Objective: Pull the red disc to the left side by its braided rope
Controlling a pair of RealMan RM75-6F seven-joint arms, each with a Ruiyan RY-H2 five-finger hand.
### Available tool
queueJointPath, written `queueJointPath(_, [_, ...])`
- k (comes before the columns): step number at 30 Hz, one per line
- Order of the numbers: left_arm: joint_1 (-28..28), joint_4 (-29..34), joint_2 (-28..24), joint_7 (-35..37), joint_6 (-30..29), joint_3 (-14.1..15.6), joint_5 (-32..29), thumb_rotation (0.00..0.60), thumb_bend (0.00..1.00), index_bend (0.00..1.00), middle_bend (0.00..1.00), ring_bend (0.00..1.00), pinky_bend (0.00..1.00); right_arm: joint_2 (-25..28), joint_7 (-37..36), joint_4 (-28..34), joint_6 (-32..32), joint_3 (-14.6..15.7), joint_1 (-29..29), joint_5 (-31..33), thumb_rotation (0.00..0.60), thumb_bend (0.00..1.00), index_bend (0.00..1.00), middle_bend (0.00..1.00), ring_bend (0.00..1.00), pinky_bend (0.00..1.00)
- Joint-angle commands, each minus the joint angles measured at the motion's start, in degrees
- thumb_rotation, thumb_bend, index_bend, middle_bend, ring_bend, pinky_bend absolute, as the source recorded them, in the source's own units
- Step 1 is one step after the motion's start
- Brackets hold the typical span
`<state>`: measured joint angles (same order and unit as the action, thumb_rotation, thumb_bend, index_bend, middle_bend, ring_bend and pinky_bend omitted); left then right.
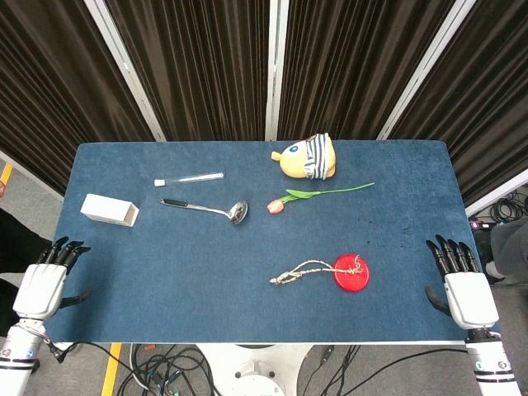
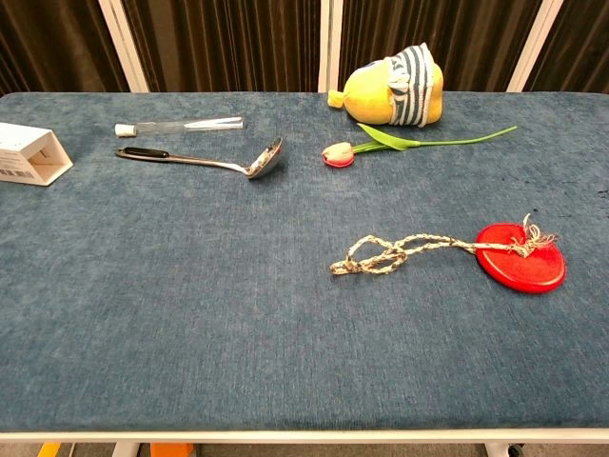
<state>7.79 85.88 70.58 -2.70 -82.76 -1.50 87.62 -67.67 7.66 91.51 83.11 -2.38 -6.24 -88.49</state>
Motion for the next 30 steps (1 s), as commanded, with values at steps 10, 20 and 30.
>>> queueJointPath(10, [0.59,1.19,-0.9,0.57,0.38,-0.06,0.3,0.6,0.0,0.24,0.18,0.1,0.22,0.38,0.5,0.84,0.25,-0.33,-0.17,0.12,0.6,0.22,0.0,0.0,0.0,0.0])
queueJointPath(20, [6.72,6.54,1.33,2.52,6.58,-0.26,4.67,0.6,0.0,0.24,0.18,0.1,0.22,1.1,0.27,0.58,0.72,-0.5,0.01,0.32,0.6,0.22,0.0,0.0,0.0,0.0])
queueJointPath(30, [17.12,9.63,8.72,-1.02,18.43,-2.59,5.47,0.6,0.0,0.24,0.19,0.1,0.22,1.77,-0.75,0.23,1.26,-1.03,0.26,1.04,0.6,0.22,0.0,0.0,0.0,0.0])
